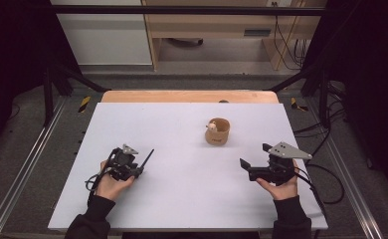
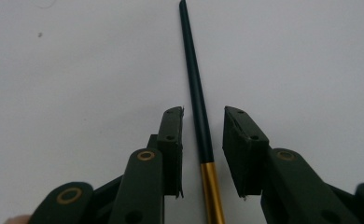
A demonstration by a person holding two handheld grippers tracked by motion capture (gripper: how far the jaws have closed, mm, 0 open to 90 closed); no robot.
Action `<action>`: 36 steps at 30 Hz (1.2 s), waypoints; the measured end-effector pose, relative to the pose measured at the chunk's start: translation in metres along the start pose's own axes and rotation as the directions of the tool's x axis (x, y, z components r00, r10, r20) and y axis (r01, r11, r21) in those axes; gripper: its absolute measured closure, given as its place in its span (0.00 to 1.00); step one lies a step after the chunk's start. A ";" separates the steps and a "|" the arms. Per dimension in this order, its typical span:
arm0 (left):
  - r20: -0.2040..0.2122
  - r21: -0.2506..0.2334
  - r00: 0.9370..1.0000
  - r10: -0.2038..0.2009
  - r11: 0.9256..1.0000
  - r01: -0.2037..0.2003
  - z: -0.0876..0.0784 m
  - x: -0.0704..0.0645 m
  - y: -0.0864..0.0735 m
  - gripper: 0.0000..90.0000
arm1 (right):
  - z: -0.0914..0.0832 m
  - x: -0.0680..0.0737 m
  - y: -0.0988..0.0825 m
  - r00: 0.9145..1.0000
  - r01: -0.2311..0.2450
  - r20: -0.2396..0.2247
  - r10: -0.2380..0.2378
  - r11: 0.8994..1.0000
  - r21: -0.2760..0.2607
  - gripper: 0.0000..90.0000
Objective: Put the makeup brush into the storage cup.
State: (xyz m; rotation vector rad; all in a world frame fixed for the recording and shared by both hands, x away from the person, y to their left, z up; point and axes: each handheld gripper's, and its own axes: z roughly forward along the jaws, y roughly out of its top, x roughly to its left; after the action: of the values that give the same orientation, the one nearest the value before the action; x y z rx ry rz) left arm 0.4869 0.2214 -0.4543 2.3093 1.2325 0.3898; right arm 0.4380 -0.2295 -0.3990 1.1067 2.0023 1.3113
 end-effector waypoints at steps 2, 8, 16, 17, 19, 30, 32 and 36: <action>0.004 0.031 1.000 0.020 0.999 -0.020 0.002 -0.001 0.003 0.75 | 0.000 0.000 0.000 1.000 -0.002 -0.004 0.002 1.000 0.001 0.06; -0.001 0.078 0.999 0.048 0.996 -0.048 0.007 -0.004 0.011 0.79 | -0.001 -0.001 0.001 1.000 -0.004 -0.008 0.004 1.000 -0.002 0.06; 0.023 0.092 0.999 0.029 0.995 -0.031 0.006 -0.001 0.011 0.84 | -0.002 -0.001 0.001 1.000 -0.008 -0.011 0.008 1.000 -0.001 0.06; 0.027 0.096 0.999 0.022 0.995 -0.024 0.006 -0.001 0.011 0.85 | -0.002 -0.001 0.001 1.000 -0.009 -0.011 0.009 1.000 0.001 0.06; 0.029 0.104 0.999 0.021 0.994 -0.024 0.005 0.000 0.011 0.87 | -0.003 -0.001 0.001 1.000 -0.010 -0.011 0.010 1.000 0.000 0.06; 0.011 0.149 0.998 0.054 0.987 -0.055 0.006 -0.005 0.017 0.92 | -0.003 -0.001 0.002 1.000 -0.014 -0.013 0.014 1.000 0.001 0.06; 0.019 0.150 0.998 0.063 0.987 -0.065 0.006 -0.003 0.017 0.92 | -0.003 -0.001 0.002 1.000 -0.015 -0.014 0.015 1.000 0.001 0.06; 0.029 0.141 0.997 0.076 0.987 -0.079 0.006 -0.003 0.016 0.92 | -0.002 -0.001 0.001 1.000 -0.010 -0.017 0.011 1.000 0.006 0.06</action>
State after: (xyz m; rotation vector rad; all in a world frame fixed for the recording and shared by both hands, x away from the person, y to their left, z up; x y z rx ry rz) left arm 0.4992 0.2095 -0.4502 2.4812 1.1962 0.3094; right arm 0.4377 -0.2313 -0.3970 1.1136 2.0168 1.3253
